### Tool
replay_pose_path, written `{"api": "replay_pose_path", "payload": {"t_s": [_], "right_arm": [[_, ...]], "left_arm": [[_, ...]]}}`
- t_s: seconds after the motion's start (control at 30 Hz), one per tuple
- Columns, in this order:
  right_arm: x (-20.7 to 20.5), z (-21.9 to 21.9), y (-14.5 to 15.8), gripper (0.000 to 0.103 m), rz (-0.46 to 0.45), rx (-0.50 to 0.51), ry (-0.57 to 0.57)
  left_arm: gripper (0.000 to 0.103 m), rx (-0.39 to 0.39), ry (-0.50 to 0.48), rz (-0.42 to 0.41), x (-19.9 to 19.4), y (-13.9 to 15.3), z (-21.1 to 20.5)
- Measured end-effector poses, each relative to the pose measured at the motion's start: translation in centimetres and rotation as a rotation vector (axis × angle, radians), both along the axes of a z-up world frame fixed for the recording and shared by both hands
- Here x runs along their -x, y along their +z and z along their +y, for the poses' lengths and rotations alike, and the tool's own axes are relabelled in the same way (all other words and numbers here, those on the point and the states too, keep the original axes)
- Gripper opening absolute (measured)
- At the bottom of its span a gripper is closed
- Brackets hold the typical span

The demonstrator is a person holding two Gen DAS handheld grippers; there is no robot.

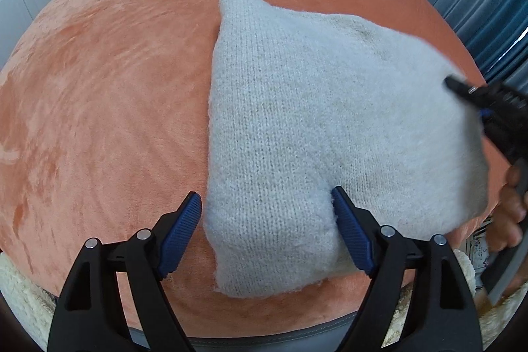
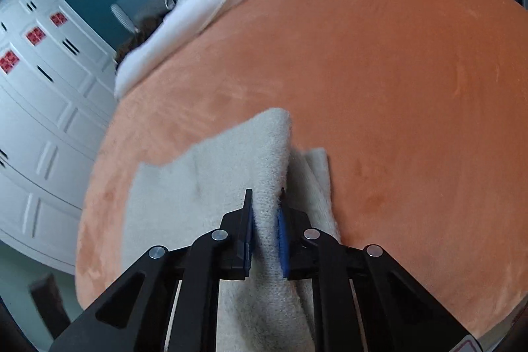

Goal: Fold small clothes

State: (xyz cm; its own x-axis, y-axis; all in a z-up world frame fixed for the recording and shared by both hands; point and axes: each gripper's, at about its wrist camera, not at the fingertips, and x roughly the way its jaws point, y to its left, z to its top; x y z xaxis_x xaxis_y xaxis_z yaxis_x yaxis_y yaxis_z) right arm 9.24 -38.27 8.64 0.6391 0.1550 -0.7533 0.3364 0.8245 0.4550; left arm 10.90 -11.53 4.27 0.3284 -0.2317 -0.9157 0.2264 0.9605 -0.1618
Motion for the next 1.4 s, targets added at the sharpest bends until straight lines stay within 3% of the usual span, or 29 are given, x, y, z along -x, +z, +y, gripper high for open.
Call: {"api": "replay_pose_path", "payload": {"t_s": [0.07, 0.13, 0.17, 0.27, 0.4, 0.5, 0.57, 0.63, 0.7, 0.8, 0.87, 0.97, 1.07, 1.13, 1.2, 1.27, 1.33, 1.4], "right_arm": [[0.0, -0.8, -0.8, 0.008, 0.031, 0.037, -0.033], [-1.2, -1.1, -5.3, 0.009, 0.2, 0.052, 0.015], [-1.0, -1.2, -6.5, 0.009, 0.208, 0.043, 0.023], [0.9, -1.5, -2.8, 0.01, 0.113, 0.018, -0.013], [4.7, 0.6, 1.9, 0.01, 0.008, 0.077, 0.021], [5.9, 2.8, -0.6, 0.01, 0.111, 0.118, 0.089], [6.1, 3.3, -4.8, 0.008, 0.196, 0.176, 0.108], [6.1, 3.5, -4.3, 0.008, 0.167, 0.192, 0.092], [5.8, 3.6, -1.7, 0.01, 0.159, 0.184, 0.069], [5.7, 4.3, 0.4, 0.012, 0.108, 0.198, 0.087], [6.4, 4.2, -0.5, 0.012, 0.137, 0.208, 0.091], [7.1, 4.3, -4.2, 0.014, 0.221, 0.228, 0.091], [7.8, 3.7, -3.2, 0.017, 0.189, 0.134, 0.062], [8.4, 2.9, -2.0, 0.028, 0.157, 0.091, 0.03], [9.3, 2.1, -1.0, 0.054, 0.112, 0.075, 0.001], [10.2, 1.3, -0.6, 0.069, 0.082, 0.08, -0.025], [10.4, 0.6, -1.1, 0.073, 0.085, 0.088, -0.038], [9.2, 0.2, -2.3, 0.074, 0.108, 0.058, -0.031]], "left_arm": [[0.08, -0.005, -0.001, -0.003, -0.1, -0.2, 0.0], [0.081, 0.008, 0.0, 0.013, -0.3, -0.6, -0.1], [0.082, 0.011, 0.001, 0.02, -0.4, -0.8, -0.1], [0.082, -0.004, -0.009, 0.012, -0.3, -0.7, -0.3], [0.083, 0.001, -0.005, 0.011, -0.2, -0.8, -0.2], [0.084, -0.009, -0.01, -0.001, -0.2, -0.9, -0.3], [0.084, -0.006, -0.011, 0.005, -0.1, -1.0, -0.4], [0.084, -0.013, -0.003, 0.002, 0.1, -0.9, -0.6], [0.084, -0.024, -0.008, -0.007, 0.2, -0.5, -0.6], [0.083, 0.032, 0.009, 0.005, 0.8, 0.2, 0.3], [0.083, 0.049, 0.013, 0.018, 1.5, 0.2, 0.8], [0.083, -0.014, -0.015, 0.041, 2.4, -1.2, 0.6], [0.083, 0.0, 0.004, 0.073, 2.7, -2.5, 1.3], [0.083, 0.037, 0.023, 0.073, 2.9, -1.7, 2.0], [0.081, 0.08, 0.027, 0.052, 3.1, -0.1, 2.6], [0.082, 0.162, 0.032, 0.015, 3.1, 1.8, 3.2], [0.088, 0.235, 0.049, -0.011, 2.4, 3.0, 3.5], [0.089, 0.238, 0.057, -0.02, 1.0, 3.1, 3.2]]}}
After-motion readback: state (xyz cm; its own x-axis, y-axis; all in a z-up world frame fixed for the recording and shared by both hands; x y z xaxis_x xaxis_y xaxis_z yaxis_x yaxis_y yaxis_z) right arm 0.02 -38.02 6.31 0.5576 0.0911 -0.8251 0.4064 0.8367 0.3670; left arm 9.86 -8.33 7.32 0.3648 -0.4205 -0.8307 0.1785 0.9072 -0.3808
